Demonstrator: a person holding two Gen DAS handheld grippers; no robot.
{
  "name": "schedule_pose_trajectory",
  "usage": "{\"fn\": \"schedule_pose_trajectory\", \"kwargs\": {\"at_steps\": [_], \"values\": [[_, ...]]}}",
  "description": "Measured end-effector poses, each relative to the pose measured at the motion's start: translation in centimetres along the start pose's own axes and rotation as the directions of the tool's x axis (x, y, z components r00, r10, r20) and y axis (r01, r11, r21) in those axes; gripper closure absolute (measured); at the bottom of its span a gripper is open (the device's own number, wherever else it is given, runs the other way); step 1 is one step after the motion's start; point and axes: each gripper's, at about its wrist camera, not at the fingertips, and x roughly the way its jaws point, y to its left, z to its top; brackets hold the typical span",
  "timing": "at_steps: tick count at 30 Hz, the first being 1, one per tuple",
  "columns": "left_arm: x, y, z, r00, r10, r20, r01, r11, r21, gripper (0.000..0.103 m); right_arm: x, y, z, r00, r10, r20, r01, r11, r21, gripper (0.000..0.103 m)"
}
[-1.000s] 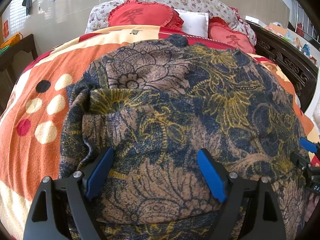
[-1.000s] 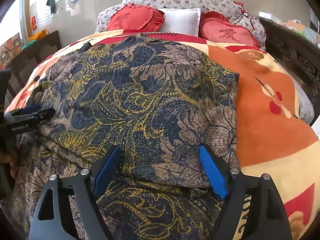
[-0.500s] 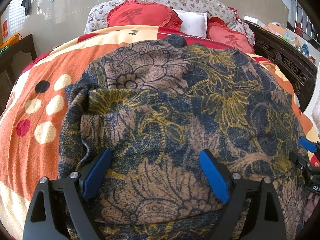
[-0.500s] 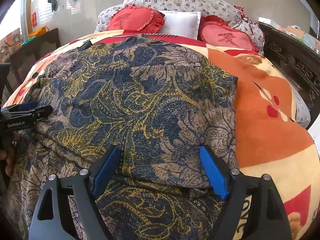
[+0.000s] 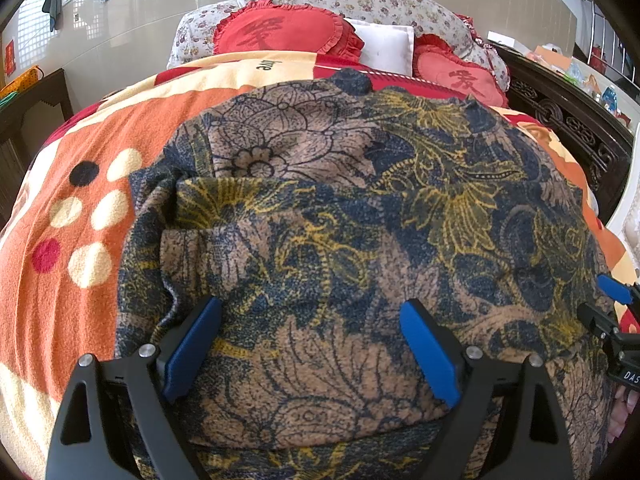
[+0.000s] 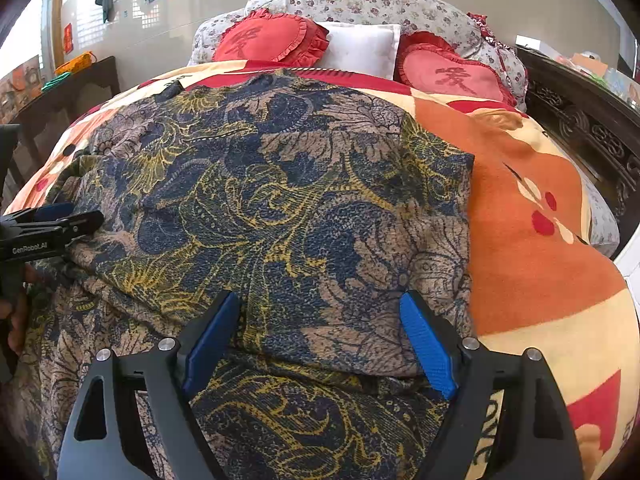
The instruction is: Fold small clothes
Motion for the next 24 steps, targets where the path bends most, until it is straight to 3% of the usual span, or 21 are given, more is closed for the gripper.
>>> {"fn": "schedule_pose_trajectory", "kwargs": {"at_steps": [6,15,20,21,22,24], "values": [[0.3,-0.4,0.2,1.000,-0.015,-0.025,0.015,1.000,0.022,0.001,0.2,-0.1,0.1,1.000,-0.014,0.000,0.014,1.000,-0.002,0.030],[0.6,-0.9,0.2,0.999,-0.002,-0.039,0.004,0.999,0.048,0.000,0.9,-0.4,0.3,1.000,-0.021,-0.018,0.021,1.000,0.011,0.023],[-1.7,-0.1,0.7,0.993,-0.042,-0.110,0.050,0.996,0.073,0.003,0.8,-0.4,0.5,0.999,-0.023,-0.030,0.023,1.000,0.010,0.022],[-3.8,1.0,0.4,0.993,-0.061,-0.097,0.068,0.995,0.067,0.003,0.6,-0.4,0.7,0.999,-0.018,-0.038,0.018,1.000,0.008,0.024],[-5.6,1.9,-0.2,0.995,-0.061,-0.073,0.066,0.995,0.071,0.003,-0.1,-0.6,0.8,0.999,-0.015,-0.045,0.015,1.000,0.007,0.035],[-8.7,3.9,-1.9,0.998,-0.037,-0.054,0.042,0.995,0.092,0.003,-2.8,-1.3,0.7,1.000,0.004,-0.025,-0.004,1.000,0.027,0.044]]}}
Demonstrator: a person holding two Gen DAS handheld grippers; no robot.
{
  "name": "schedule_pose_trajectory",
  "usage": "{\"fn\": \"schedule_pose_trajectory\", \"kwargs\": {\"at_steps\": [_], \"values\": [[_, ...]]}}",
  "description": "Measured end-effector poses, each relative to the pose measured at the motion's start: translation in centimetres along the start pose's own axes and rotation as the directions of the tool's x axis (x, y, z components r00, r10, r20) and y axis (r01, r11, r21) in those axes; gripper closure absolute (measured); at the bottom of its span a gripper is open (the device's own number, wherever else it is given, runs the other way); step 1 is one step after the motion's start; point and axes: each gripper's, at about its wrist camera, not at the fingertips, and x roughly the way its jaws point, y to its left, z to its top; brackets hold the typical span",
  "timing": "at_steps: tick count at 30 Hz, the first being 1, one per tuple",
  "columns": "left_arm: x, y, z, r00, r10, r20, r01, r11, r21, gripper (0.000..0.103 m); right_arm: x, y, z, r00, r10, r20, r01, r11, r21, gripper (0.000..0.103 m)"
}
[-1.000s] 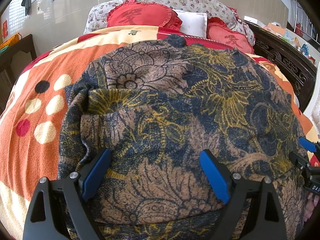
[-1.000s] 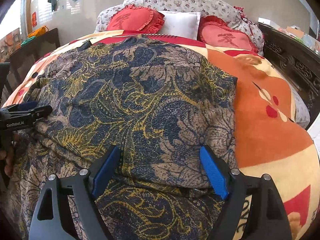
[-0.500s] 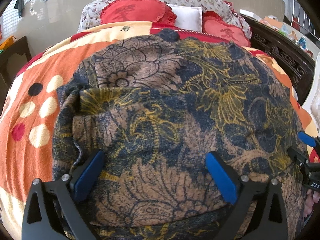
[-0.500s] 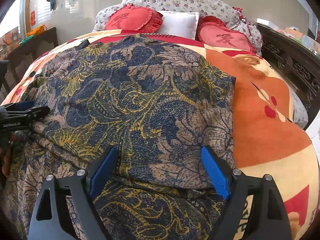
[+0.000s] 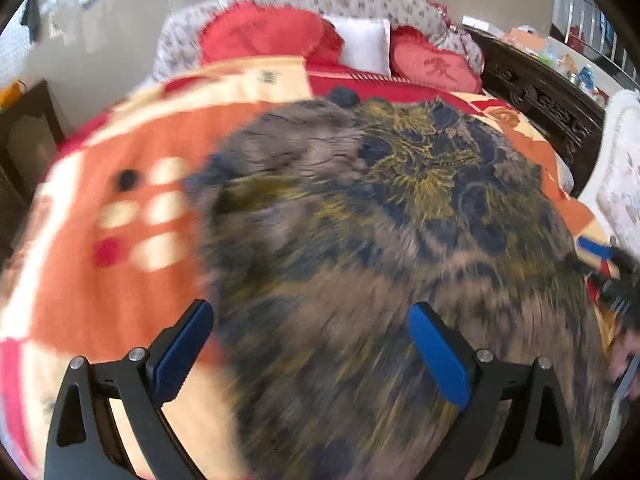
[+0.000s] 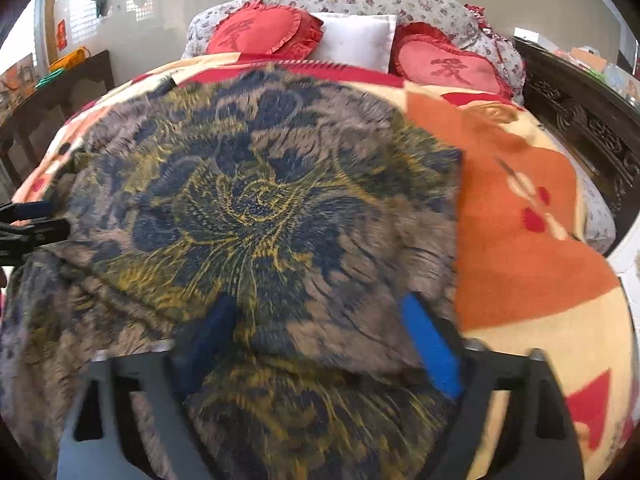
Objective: Fold small clothes
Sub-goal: 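Lift the shirt hem with the left tool toward the collar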
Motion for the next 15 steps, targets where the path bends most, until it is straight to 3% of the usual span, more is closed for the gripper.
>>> {"fn": "schedule_pose_trajectory", "kwargs": {"at_steps": [3,7,10,13,15], "values": [[-2.5,2.4,-4.5,0.998,0.006,-0.065,-0.005,1.000,0.009,0.002,-6.0,-1.1,-2.0,0.997,0.033,0.067,-0.033,0.999,-0.012,0.044],[-3.5,3.7,-10.8,0.978,-0.062,-0.198,0.048,0.996,-0.075,0.003,-10.4,-1.6,-5.8,0.997,0.059,0.056,-0.057,0.998,-0.034,0.044],[-5.5,2.6,-14.1,0.972,-0.125,-0.200,0.107,0.990,-0.096,0.003,-12.6,-1.3,-8.7,0.994,0.095,0.052,-0.094,0.995,-0.022,0.044],[-6.6,1.3,-15.8,0.934,-0.282,-0.220,0.255,0.956,-0.144,0.002,-14.0,-1.1,-10.5,0.990,0.121,0.071,-0.123,0.992,0.025,0.044],[-7.2,0.4,-16.7,0.910,-0.351,-0.220,0.325,0.934,-0.145,0.002,-14.9,-1.3,-11.0,0.985,0.139,0.102,-0.146,0.987,0.066,0.044]]}}
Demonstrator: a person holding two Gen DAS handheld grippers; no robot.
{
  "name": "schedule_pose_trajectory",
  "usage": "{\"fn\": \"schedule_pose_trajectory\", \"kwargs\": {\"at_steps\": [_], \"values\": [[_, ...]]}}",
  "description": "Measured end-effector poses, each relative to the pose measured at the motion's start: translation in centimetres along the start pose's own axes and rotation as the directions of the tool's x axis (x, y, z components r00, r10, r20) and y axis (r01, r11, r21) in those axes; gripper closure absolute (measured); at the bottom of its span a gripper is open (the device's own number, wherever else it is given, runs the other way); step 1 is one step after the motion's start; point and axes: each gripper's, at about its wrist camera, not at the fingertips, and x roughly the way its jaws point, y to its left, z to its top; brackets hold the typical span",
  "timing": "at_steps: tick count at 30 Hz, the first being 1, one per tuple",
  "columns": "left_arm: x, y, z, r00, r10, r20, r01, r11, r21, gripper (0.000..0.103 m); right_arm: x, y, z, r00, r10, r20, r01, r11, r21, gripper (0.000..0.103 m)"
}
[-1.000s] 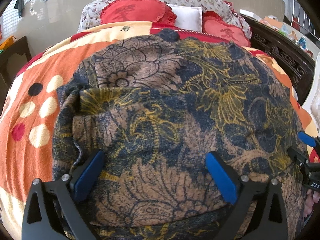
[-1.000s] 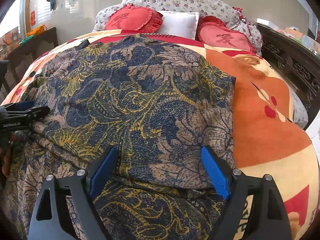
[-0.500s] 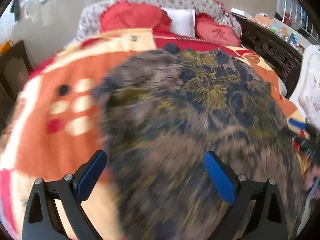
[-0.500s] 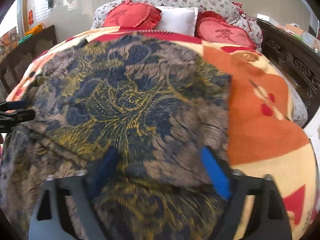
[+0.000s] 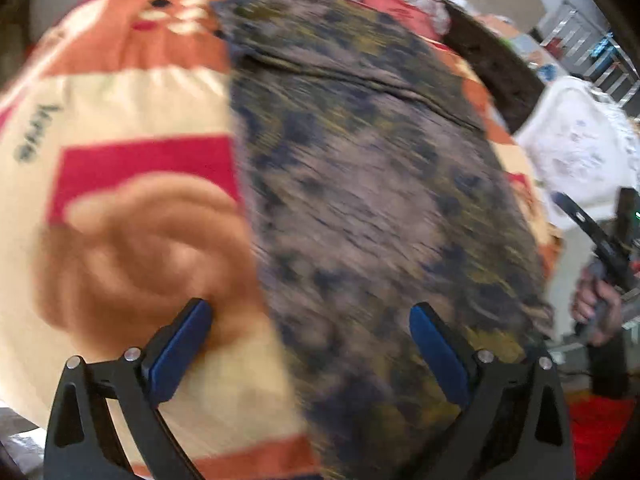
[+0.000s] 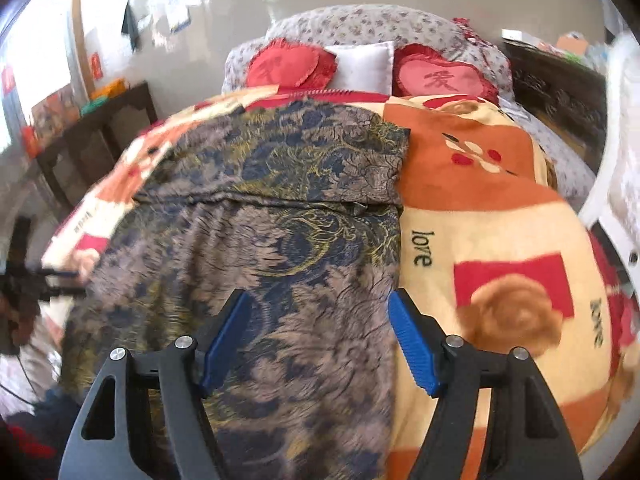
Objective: Fold small clothes
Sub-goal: 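Lift the shirt hem with the left tool toward the collar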
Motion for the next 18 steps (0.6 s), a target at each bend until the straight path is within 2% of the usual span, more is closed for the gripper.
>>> {"fn": "schedule_pose_trajectory", "kwargs": {"at_steps": [3,5,7,9,12,13,16,18], "values": [[-0.4,0.0,-0.9,0.995,-0.103,-0.002,0.103,0.995,-0.014,0.001,-1.1,0.2,-0.4,0.999,0.010,0.044,-0.012,0.999,0.037,0.044],[-0.7,0.5,-1.4,0.973,-0.231,-0.016,0.230,0.972,-0.057,0.001,-1.6,0.5,-0.4,0.998,0.026,0.062,-0.028,0.999,0.040,0.044],[-0.8,1.0,-2.2,0.943,-0.333,-0.012,0.330,0.940,-0.091,0.001,-2.0,1.0,-0.5,0.997,0.031,0.073,-0.032,0.999,0.019,0.044],[-1.0,1.1,-2.4,0.929,-0.370,0.000,0.368,0.924,-0.108,0.001,-2.1,1.4,-0.7,0.997,0.028,0.070,-0.028,1.000,-0.011,0.044],[-1.0,1.7,-3.2,0.885,-0.466,0.016,0.461,0.870,-0.174,0.002,-2.2,1.2,-1.1,0.999,0.019,0.051,-0.018,1.000,-0.025,0.044],[-1.1,1.6,-3.6,0.878,-0.479,0.009,0.472,0.863,-0.179,0.003,-2.4,0.9,-1.3,0.999,0.011,0.042,-0.010,1.000,-0.020,0.044],[-1.6,0.1,-4.5,0.904,-0.427,-0.012,0.423,0.899,-0.118,0.012,-2.8,-0.1,-2.2,1.000,-0.017,0.014,0.017,1.000,-0.015,0.044],[-1.6,-0.1,-4.9,0.915,-0.403,-0.018,0.399,0.911,-0.107,0.025,-3.1,-1.0,-3.0,0.999,-0.035,-0.009,0.035,0.999,0.002,0.044]]}}
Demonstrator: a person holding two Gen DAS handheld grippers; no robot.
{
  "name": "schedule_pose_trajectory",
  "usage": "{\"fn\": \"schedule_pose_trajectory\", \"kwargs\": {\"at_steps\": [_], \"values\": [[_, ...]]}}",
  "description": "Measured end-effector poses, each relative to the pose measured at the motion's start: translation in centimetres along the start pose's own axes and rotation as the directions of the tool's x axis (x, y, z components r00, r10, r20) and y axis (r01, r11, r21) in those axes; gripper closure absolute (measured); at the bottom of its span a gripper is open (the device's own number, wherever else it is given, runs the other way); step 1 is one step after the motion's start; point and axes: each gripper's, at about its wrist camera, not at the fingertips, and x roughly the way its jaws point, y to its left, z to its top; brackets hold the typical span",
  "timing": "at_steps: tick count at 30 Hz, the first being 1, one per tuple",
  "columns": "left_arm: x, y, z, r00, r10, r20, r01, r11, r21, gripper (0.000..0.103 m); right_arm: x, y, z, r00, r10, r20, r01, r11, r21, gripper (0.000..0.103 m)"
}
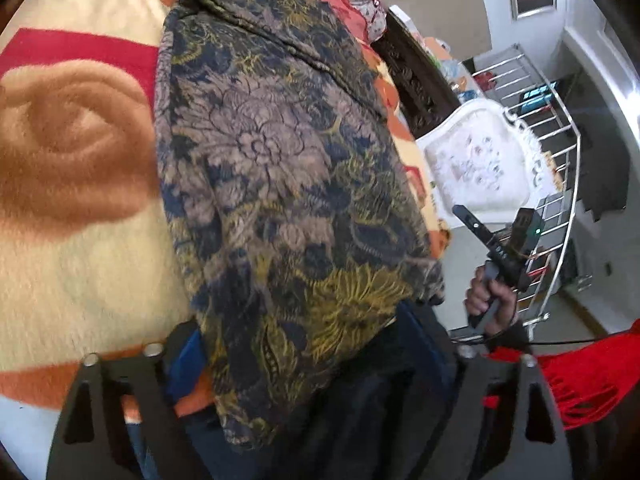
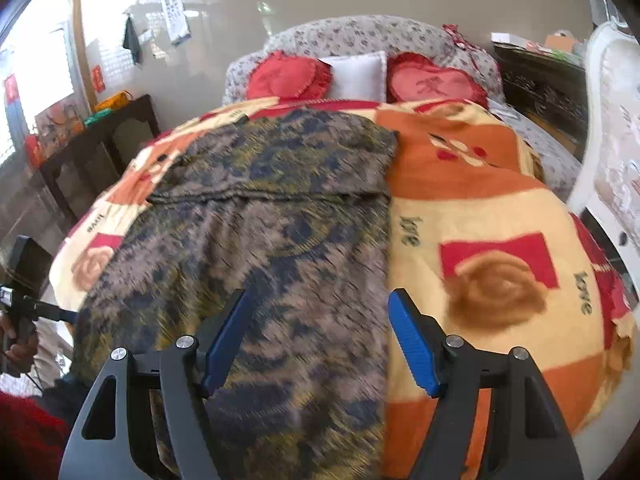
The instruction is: Fold small clothes
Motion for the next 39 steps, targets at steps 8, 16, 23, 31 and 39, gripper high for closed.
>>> {"fn": "schedule_pose_trajectory", "kwargs": {"at_steps": [8,16,23,31,39], "values": [[0.4,-0.8,-1.4,0.984,0.180,0.000,-0.179,0.979,0.097,0.053,-2.0,-5.7,-5.2,0.992,0.008,-0.124,0.015,0.983,0.184,0.044],[1.1,-1.8,-2.0,0.981,0.191,-0.046,-0.180,0.968,0.173,0.088,-2.1,-8.0,-10.3,0.967,0.227,-0.113,-0.173,0.917,0.359,0.047],[1.1,-2.0,-2.8,0.976,0.213,-0.036,-0.203,0.962,0.184,0.092,0.2,-6.4,-11.9,0.929,0.306,-0.208,-0.235,0.923,0.306,0.072],[0.6,-2.0,-2.9,0.974,0.226,-0.013,-0.221,0.962,0.159,0.100,0.2,-5.5,-11.4,0.920,0.322,-0.225,-0.263,0.930,0.256,0.103],[-6.0,-3.5,-2.4,0.990,0.108,0.095,-0.122,0.978,0.167,0.100,-6.3,-6.7,-8.3,0.911,0.405,-0.075,-0.382,0.899,0.215,0.103]]}}
